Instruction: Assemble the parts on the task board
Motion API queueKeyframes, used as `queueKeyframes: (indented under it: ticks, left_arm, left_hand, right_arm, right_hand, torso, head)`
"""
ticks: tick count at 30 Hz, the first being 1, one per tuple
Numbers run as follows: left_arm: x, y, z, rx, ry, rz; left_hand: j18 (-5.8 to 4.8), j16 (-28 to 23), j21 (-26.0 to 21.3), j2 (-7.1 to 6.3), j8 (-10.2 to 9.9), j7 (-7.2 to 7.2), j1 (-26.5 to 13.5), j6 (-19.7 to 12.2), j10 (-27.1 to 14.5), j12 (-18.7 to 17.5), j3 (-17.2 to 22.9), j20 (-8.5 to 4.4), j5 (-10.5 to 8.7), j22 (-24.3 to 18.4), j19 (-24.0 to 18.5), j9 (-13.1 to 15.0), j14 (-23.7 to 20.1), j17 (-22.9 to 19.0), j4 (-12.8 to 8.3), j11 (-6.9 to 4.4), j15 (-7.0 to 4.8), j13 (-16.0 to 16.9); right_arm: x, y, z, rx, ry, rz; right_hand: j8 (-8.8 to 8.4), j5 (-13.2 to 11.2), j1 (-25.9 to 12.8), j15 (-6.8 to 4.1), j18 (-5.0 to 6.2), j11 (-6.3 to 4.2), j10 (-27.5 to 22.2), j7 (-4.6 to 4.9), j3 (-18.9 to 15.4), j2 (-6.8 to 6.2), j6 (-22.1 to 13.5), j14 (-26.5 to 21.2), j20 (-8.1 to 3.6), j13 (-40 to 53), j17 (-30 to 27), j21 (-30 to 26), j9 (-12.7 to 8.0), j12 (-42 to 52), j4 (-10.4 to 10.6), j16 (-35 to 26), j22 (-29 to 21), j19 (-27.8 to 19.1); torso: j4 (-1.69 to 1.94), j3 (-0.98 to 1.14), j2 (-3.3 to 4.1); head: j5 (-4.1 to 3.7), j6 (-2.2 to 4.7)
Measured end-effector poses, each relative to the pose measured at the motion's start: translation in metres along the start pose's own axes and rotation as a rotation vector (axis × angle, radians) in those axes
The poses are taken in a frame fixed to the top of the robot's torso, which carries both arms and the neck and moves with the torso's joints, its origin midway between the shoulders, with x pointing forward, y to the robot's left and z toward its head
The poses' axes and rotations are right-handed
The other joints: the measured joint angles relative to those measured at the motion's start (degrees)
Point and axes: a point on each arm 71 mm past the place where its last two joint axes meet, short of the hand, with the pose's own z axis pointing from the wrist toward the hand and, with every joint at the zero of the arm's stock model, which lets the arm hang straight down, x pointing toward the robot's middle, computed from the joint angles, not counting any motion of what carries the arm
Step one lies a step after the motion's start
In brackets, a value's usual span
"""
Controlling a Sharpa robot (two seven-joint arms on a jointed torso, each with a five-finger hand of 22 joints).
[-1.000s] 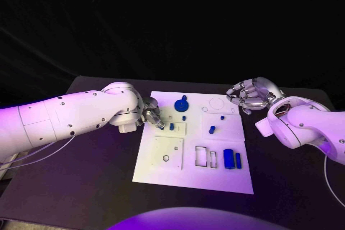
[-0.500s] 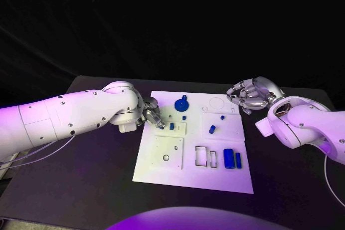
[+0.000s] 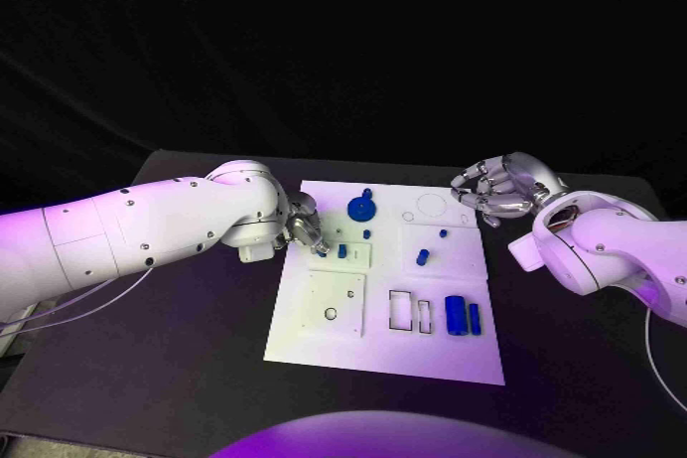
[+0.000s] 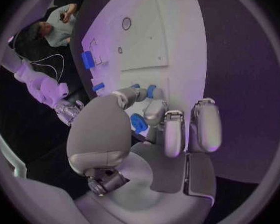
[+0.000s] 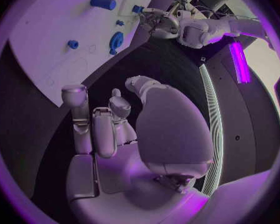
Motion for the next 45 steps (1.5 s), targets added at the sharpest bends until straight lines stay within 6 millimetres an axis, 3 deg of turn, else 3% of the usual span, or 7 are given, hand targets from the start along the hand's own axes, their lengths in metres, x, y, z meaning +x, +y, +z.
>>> queueKeyframes:
  ticks: [13, 17, 23, 25, 31, 35, 45]
  left_arm:
    - [-0.0005, -0.0023, 0.0024, -0.014, 0.006, -0.001]
    - [-0.0006, -0.0027, 0.0027, -0.018, 0.009, -0.002]
    - [-0.0014, -0.0021, 0.0029, -0.026, 0.011, -0.006]
    - [-0.0015, -0.0023, 0.003, -0.026, 0.012, -0.006]
    - [-0.0019, -0.0021, 0.0033, -0.03, 0.014, -0.007]
    - [-0.0024, -0.0014, 0.0036, -0.033, 0.015, -0.007]
    - [-0.0033, 0.001, 0.0045, -0.042, 0.012, -0.007]
  left_hand:
    - [0.01, 0.0, 0.0, 0.29, 0.0, -0.02, -0.3, 0.2, 0.0, 0.0, 0.0, 0.0, -0.6, 0.0, 0.0, 0.0, 0.0, 0.0, 0.0, 0.01, 0.0, -0.2]
    - [0.0, 0.0, 0.0, 0.74, -0.1, -0.03, -0.7, 0.2, 0.0, 0.0, 0.0, 0.0, -2.47, 0.0, 0.0, -0.1, 0.0, 0.0, 0.0, 0.01, 0.0, -0.6]
    - [0.0, 0.0, -0.1, 1.27, -1.5, -1.2, -1.6, 0.4, 0.0, -0.7, -0.2, 0.0, -5.85, 0.0, 0.0, -0.4, 0.0, 0.0, -0.3, 0.01, 0.0, -1.1]
    - [0.0, 0.0, -0.2, 0.84, -1.9, -1.38, -2.9, 0.4, 0.0, -0.9, 2.6, 0.0, -6.52, 0.0, 0.0, -0.6, 0.0, 0.0, -3.9, 0.01, 0.0, -1.3]
    - [0.0, 0.0, -0.9, 0.52, -2.7, -1.39, -4.6, 0.4, -0.3, -1.0, 2.9, 0.0, -6.99, 0.0, 0.0, -1.2, 0.0, 0.0, -5.2, -0.25, 0.0, -1.5]
    - [0.0, 0.0, -0.9, -0.08, -3.2, -1.63, -5.5, 0.7, -0.5, -1.0, 2.9, 0.0, -7.2, 0.0, 0.0, -1.7, -0.2, 0.0, -5.2, -0.19, -0.2, -1.5]
    - [0.0, 0.0, -1.1, -0.99, -4.1, -2.3, -6.7, 1.0, -0.7, -1.0, -0.1, 0.0, -9.67, 0.0, 0.0, -2.4, -0.2, 0.0, -2.3, -0.22, -0.2, -1.2]
  right_arm:
    - [0.0001, 0.0001, 0.0, 0.0, 0.0, 0.0]
    - [0.0001, 0.0, 0.0, 0.0, 0.0, 0.0]
    - [0.0, -0.0001, -0.0001, 0.0, 0.0, 0.0]
    - [-0.0001, -0.0002, -0.0001, 0.0, 0.0, 0.0]
    - [-0.0001, -0.0002, -0.0001, 0.0, 0.0, 0.0]
    - [-0.0001, -0.0002, -0.0001, -0.001, 0.0, 0.0]
    - [-0.0004, -0.0005, -0.0004, -0.001, -0.001, 0.0]
  right_hand:
    - [0.0, 0.0, 0.0, 0.0, 0.0, 0.0, 0.0, 0.0, 0.0, 0.0, 0.0, 0.0, 0.0, 0.0, 0.0, 0.0, 0.0, 0.0, 0.0, 0.0, 0.0, 0.0]
    - [0.0, 0.0, 0.0, 0.0, 0.0, 0.0, 0.0, 0.0, 0.0, 0.0, 0.0, 0.0, 0.0, 0.0, 0.0, 0.0, 0.0, 0.0, 0.0, 0.0, 0.0, 0.0]
    - [0.0, 0.0, 0.0, 0.0, 0.0, 0.0, 0.0, -0.09, 0.0, 0.0, -0.1, 0.0, 0.0, -0.2, 0.0, 0.0, 0.0, 0.0, 0.0, 0.0, 0.0, 0.0]
    - [0.0, 0.0, 0.0, 0.0, 0.0, 0.0, 0.0, -0.21, 0.0, 0.0, -0.2, 0.0, 0.0, -0.2, -0.1, 0.0, 0.0, 0.0, 0.0, 0.0, -0.1, 0.0]
    - [0.0, 0.0, 0.0, 0.0, 0.0, 0.0, 0.0, -0.21, 0.0, 0.0, -0.2, 0.0, 0.0, -0.2, -0.1, -0.2, 0.0, 0.0, 0.0, -0.2, -0.1, 0.0]
    - [0.0, 0.0, 0.0, 0.0, 0.0, 0.0, 0.0, -0.21, 0.0, 0.0, -0.2, 0.0, 0.0, -0.4, -0.3, -0.2, 0.0, 0.0, 0.0, -0.2, -0.2, 0.0]
    - [0.0, 0.0, -0.6, 0.0, 0.0, 0.0, 0.0, -0.02, 0.0, 0.01, -0.4, 0.0, 0.0, -0.5, -0.4, -0.6, 0.0, 0.0, 0.0, -0.2, -0.3, 0.0]
  torso:
    - [0.01, -0.03, -0.01]
    - [0.01, -0.03, 0.0]
    - [0.01, -0.04, 0.01]
    - [0.01, -0.04, 0.01]
    - [0.01, -0.05, 0.0]
    - [0.01, -0.05, -0.02]
    - [0.01, -0.05, -0.02]
  head:
    - [-0.01, 0.01]
    - [-0.05, 0.01]
    - [-0.15, -0.05]
    - [-0.16, -0.05]
    - [-0.2, -0.09]
    - [-0.21, -0.09]
    - [-0.26, 0.07]
